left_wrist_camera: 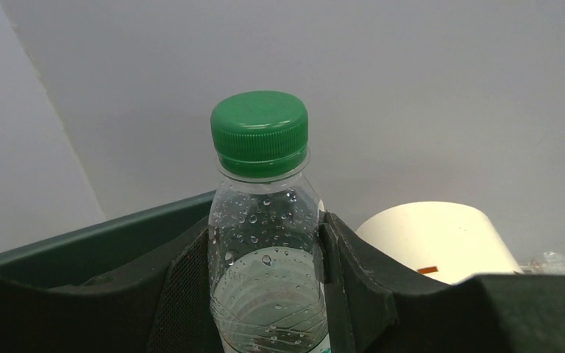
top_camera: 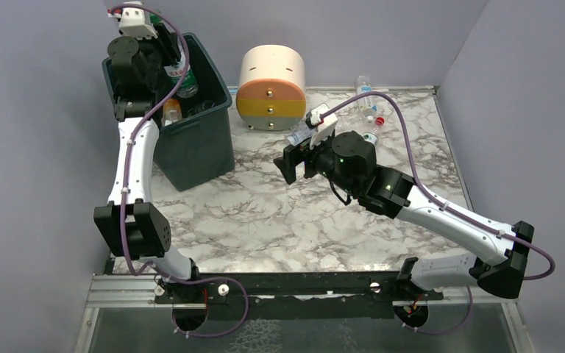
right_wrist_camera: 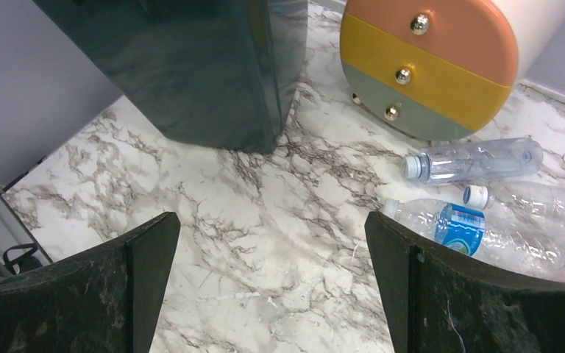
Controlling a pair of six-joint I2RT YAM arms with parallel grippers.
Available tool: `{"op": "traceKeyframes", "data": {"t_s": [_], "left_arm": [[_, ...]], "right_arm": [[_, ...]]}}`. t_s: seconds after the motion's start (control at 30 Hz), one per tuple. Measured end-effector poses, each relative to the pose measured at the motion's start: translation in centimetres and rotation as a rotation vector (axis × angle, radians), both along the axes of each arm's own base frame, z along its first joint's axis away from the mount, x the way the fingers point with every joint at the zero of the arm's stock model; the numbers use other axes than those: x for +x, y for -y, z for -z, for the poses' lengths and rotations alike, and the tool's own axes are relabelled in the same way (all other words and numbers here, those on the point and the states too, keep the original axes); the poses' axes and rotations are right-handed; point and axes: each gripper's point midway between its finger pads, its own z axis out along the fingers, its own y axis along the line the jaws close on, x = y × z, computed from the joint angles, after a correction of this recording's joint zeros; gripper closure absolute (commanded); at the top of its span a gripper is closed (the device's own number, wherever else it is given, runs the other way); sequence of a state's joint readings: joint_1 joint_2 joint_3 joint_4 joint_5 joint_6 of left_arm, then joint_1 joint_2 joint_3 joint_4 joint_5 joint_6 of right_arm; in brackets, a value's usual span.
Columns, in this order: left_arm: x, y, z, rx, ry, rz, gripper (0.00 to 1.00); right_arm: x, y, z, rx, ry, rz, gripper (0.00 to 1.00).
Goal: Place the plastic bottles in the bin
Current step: Place the plastic bottle in the trash bin.
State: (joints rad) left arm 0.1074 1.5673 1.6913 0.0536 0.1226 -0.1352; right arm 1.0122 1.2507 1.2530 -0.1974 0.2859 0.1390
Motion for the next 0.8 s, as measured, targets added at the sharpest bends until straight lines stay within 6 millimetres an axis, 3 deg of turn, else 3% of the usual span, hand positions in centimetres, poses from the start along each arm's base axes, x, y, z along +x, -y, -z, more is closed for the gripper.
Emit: {"op": "traceKeyframes", "data": {"t_s": [0.13,0.23,0.5,0.53,0.8], "left_arm": [[1.7,-0.7,2.3,-0.006,-0.029,-0.013,0.28],[2.4,-1.0,2.8,-0.014,-0.039,-0.019,0.19],[2.3,-1.0,0.3,-0.026,0.000,-0.018,0.07],[2.2,-1.0,0.0,-0.027,0.002,-0.017,0.02],[1.2,-0.8,-0.7,-0.029,-0.029,-0.013,0.01]], "right_arm": [[0.2,0.4,0.5,-0.015,-0.011,0.010,0.00],[0.4,0.8,0.8,-0.024,-0.018,0.021,0.00],[1.5,1.8,1.5,-0.024,-0.041,0.061,0.00],[1.7,1.9,1.5,-0.023,-0.042,0.065,0.00],[2.0,2.7,2.9,-0.026,-0.077,0.076,0.00]]}}
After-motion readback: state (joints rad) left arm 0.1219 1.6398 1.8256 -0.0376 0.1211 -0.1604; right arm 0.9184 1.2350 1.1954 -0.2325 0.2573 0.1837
